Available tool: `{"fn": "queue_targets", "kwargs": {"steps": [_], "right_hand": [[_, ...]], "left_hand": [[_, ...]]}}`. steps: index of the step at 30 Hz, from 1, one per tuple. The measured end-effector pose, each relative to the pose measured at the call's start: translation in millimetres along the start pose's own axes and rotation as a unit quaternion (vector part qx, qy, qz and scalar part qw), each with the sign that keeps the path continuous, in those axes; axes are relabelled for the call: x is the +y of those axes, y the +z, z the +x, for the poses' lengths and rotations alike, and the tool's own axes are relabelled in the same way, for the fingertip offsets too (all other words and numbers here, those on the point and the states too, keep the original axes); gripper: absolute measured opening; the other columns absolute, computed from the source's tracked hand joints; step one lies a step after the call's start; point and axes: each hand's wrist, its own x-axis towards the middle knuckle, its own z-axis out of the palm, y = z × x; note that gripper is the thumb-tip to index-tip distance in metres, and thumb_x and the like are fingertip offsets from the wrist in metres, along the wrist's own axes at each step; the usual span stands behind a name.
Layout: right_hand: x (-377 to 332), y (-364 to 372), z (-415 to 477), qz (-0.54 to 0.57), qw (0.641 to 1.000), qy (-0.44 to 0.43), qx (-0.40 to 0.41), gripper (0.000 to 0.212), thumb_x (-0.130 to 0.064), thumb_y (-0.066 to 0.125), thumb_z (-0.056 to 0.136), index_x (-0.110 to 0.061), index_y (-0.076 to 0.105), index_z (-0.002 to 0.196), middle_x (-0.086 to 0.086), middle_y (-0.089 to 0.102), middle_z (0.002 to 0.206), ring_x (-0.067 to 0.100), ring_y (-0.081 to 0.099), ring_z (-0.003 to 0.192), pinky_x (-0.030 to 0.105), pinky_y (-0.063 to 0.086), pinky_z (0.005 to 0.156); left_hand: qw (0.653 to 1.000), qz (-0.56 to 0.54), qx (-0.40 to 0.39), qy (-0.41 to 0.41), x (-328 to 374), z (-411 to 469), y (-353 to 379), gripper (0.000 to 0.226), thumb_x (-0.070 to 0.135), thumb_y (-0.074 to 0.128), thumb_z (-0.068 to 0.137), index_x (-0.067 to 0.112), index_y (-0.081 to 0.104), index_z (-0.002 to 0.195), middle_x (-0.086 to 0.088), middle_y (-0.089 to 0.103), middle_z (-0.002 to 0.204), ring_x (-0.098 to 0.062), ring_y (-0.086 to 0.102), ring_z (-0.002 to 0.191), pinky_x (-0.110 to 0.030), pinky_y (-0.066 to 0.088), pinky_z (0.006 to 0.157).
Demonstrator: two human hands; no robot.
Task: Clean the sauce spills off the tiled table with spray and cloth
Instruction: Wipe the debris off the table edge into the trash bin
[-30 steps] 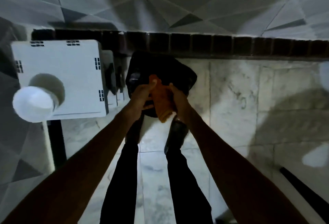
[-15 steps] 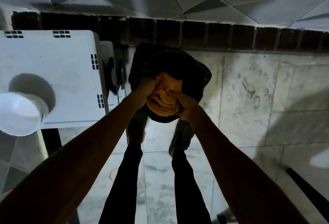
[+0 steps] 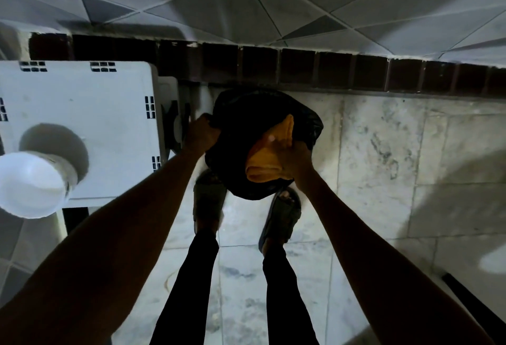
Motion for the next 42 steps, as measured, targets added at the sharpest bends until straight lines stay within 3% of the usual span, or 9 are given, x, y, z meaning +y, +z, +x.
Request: {"fn": "queue_targets", "kwargs": {"steps": [4,8,12,17,23,28,33,38,42], "right_hand": [[6.3,-5.2,-18.9,0.027,0.998,-0.051,0.002,0.036,-0.043,0.069,0.092,-0.022,0.044,0.075,-0.005,0.046,0.065,0.011,0.048,0.061,0.027,0.038,0.062],[6.8,-21.4,-73.5,0.082,0.995,-0.057,0.018,0.038,-0.036,0.077,0.087,-0.015,0.054,0.111,-0.005,0.059,0.091,0.007,0.055,0.081,0.023,0.043,0.07],[-2.1,-48.2,-153.1,0.134,0.991,-0.024,0.01,0.064,-0.036,0.074,0.075,-0.009,0.054,0.13,0.007,0.063,0.11,0.028,0.061,0.104,0.044,0.05,0.095],[-26.7,-104.9,-327.0,0.157,0.987,-0.025,0.014,0.069,-0.017,0.068,0.086,-0.009,0.038,0.148,0.007,0.051,0.134,0.025,0.049,0.128,0.046,0.039,0.111],[-29.3,-157.0,-538.0,0.282,0.956,-0.016,0.082,0.065,-0.013,0.071,0.084,-0.016,0.043,0.142,0.006,0.054,0.122,0.024,0.053,0.112,0.042,0.045,0.098],[16.3,-147.5,-654.4,0.382,0.916,-0.043,0.117,0.073,-0.025,0.07,0.082,-0.031,0.042,0.148,0.0,0.058,0.138,0.026,0.058,0.122,0.047,0.049,0.102],[87.3,-117.3,-743.9,0.476,0.862,-0.089,0.151,0.039,-0.011,0.064,0.094,-0.035,0.057,0.124,-0.002,0.07,0.117,0.02,0.069,0.102,0.036,0.056,0.083],[186.3,-80.2,-808.3,0.552,0.815,-0.101,0.147,0.033,-0.018,0.069,0.091,-0.027,0.062,0.121,0.005,0.074,0.116,0.029,0.071,0.104,0.047,0.058,0.09],[255.8,-54.9,-853.0,0.57,0.801,-0.095,0.159,0.031,-0.017,0.071,0.089,-0.027,0.062,0.117,0.006,0.075,0.112,0.03,0.071,0.102,0.047,0.058,0.089]], "left_hand": [[0.992,0.087,-0.064,0.069,2.6,-5.7,-8.0,0.029,0.009,0.054,0.099,-0.01,0.058,0.12,-0.027,0.062,0.114,-0.039,0.058,0.109,-0.047,0.042,0.104],[0.992,0.074,-0.069,0.07,21.3,-58.1,-20.4,0.025,0.009,0.057,0.098,-0.012,0.06,0.111,-0.03,0.065,0.103,-0.042,0.062,0.099,-0.047,0.05,0.093],[0.992,0.063,-0.085,0.072,59.5,-152.5,-45.7,0.027,0.013,0.054,0.1,-0.005,0.056,0.119,-0.002,0.054,0.078,-0.025,0.058,0.083,-0.027,0.049,0.076],[0.987,0.051,-0.093,0.121,110.4,-320.5,-108.9,0.032,0.014,0.06,0.096,0.001,0.057,0.125,-0.021,0.066,0.114,-0.034,0.062,0.106,-0.027,0.038,0.08],[0.978,0.106,-0.115,0.137,149.1,-477.7,-169.7,0.045,0.02,0.064,0.092,0.009,0.053,0.135,-0.015,0.062,0.127,-0.035,0.059,0.118,-0.037,0.048,0.097],[0.964,0.133,-0.143,0.178,154.8,-576.2,-182.0,0.05,0.027,0.068,0.086,0.01,0.057,0.132,-0.013,0.063,0.127,-0.032,0.06,0.117,-0.038,0.05,0.097],[0.935,0.191,-0.152,0.256,129.2,-661.6,-157.9,0.072,0.047,0.056,0.067,0.011,0.059,0.13,-0.016,0.064,0.127,-0.034,0.06,0.117,-0.038,0.048,0.094],[0.928,0.205,-0.131,0.283,59.9,-755.4,-107.1,0.066,0.04,0.049,0.065,0.008,0.062,0.121,-0.017,0.067,0.114,-0.033,0.063,0.106,-0.029,0.044,0.079],[0.934,0.201,-0.116,0.269,-7.3,-814.6,-64.8,0.039,0.029,0.058,0.082,0.006,0.063,0.113,-0.017,0.069,0.107,-0.036,0.065,0.103,-0.045,0.052,0.089]]}}
